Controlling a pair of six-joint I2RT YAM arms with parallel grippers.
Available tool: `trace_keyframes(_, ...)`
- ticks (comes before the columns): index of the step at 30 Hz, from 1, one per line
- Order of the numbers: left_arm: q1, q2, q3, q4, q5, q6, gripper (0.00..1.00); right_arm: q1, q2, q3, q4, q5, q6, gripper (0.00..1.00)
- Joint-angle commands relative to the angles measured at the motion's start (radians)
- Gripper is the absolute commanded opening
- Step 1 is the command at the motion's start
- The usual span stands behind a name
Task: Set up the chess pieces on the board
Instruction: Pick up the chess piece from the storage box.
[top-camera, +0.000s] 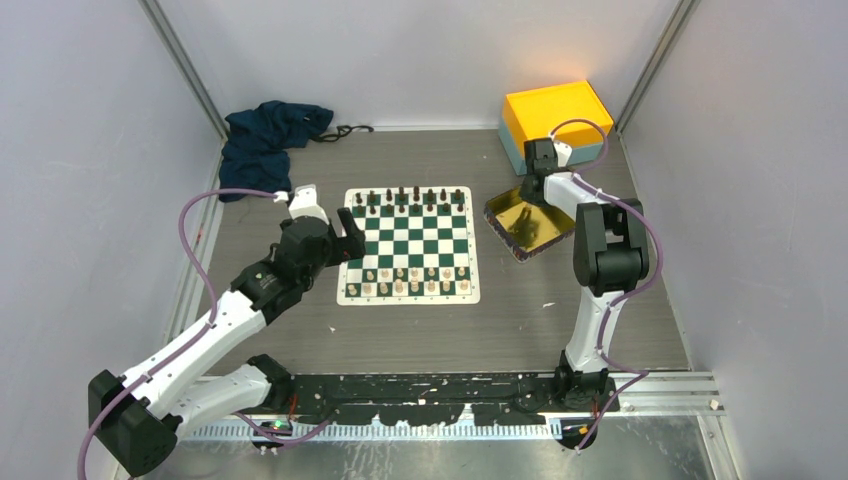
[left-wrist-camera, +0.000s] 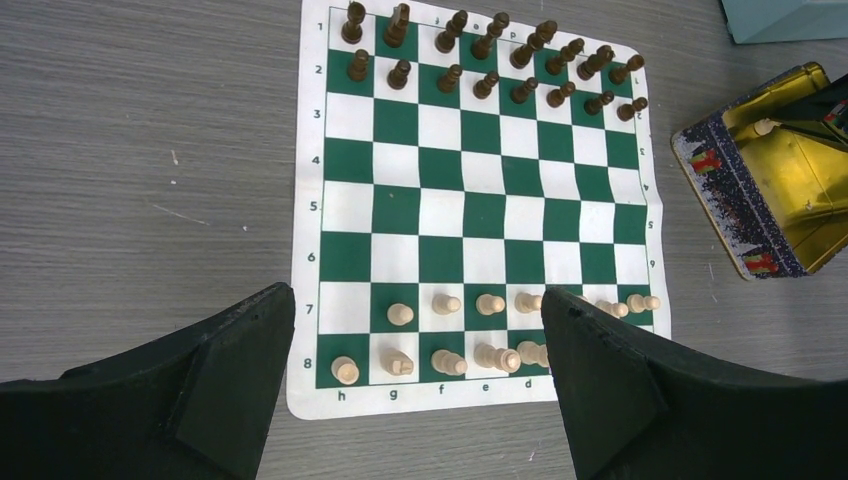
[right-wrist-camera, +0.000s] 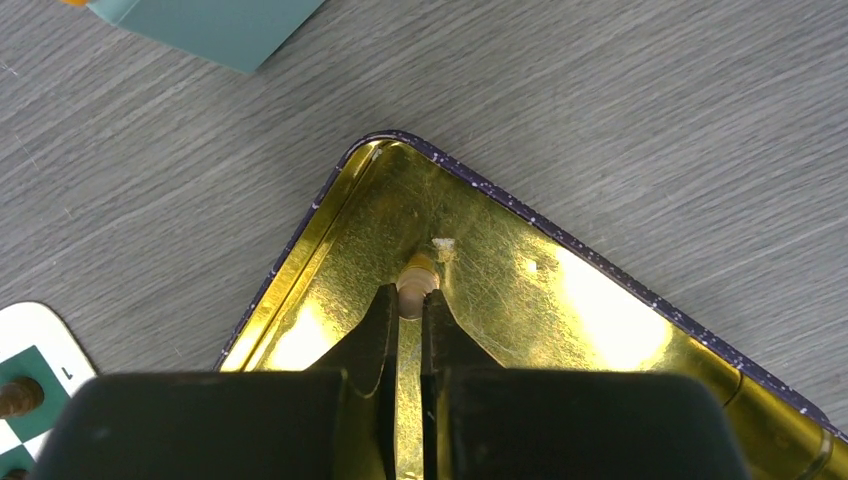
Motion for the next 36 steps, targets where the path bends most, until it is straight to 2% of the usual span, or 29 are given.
trace_keyframes(1,-0.002,-0.021,0.0,0.015,-0.024,0.009,0.94,-0.006,-0.025,-0.013,0.032,0.003,0.009,0.01)
trace_keyframes(8,-0.002,-0.035,0.006,-0.005,-0.048,0.015,0.94,-0.006,-0.091,-0.052,0.036,-0.003,0.013,0.01)
trace_keyframes(18,-0.003,-0.065,-0.016,-0.037,-0.073,0.002,0.94,0.051,-0.301,-0.129,0.003,0.003,0.007,0.01)
trace_keyframes(23,-0.003,-0.098,-0.022,-0.068,-0.079,-0.009,0.93,0.162,-0.383,-0.118,-0.064,0.042,-0.009,0.01)
trace_keyframes(27,-0.002,-0.145,-0.023,-0.105,-0.091,-0.026,0.93,0.298,-0.413,-0.09,-0.104,0.064,-0.007,0.01)
trace_keyframes(36,-0.002,-0.262,-0.024,-0.162,-0.116,-0.049,0.92,0.594,-0.306,0.024,-0.145,0.108,0.013,0.01)
